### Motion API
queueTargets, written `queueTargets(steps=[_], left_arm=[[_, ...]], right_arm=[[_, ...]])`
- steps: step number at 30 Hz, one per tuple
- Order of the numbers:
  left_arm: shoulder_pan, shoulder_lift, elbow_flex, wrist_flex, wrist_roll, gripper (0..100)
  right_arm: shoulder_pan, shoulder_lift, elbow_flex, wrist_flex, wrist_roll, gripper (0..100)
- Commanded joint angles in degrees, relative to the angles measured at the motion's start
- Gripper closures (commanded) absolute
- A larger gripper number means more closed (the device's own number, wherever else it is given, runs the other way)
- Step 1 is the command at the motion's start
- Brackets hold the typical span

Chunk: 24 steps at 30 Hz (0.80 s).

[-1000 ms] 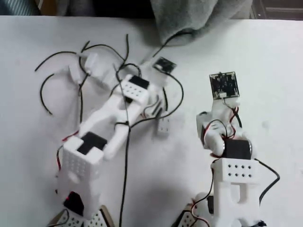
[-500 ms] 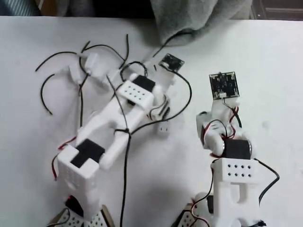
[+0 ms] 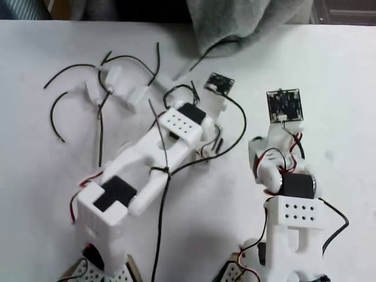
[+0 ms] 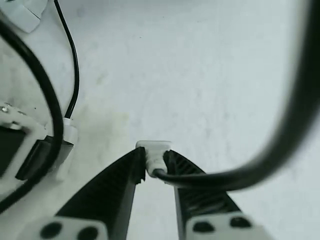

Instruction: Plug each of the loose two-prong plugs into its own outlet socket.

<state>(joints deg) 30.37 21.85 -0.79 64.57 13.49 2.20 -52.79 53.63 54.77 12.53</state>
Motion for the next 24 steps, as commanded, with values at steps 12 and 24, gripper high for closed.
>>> queueTargets(steps=[12, 24], left_arm=[[0.5, 3.4, -0.4, -1.2, 10.9, 81], [0.1, 3.3, -0.5, -2.6, 35.3, 98]], right_arm=[[0.5, -0.6, -0.2, -1.1, -0.1, 97.9], [0.6, -0.6, -0.2, -1.1, -0.1, 97.9]])
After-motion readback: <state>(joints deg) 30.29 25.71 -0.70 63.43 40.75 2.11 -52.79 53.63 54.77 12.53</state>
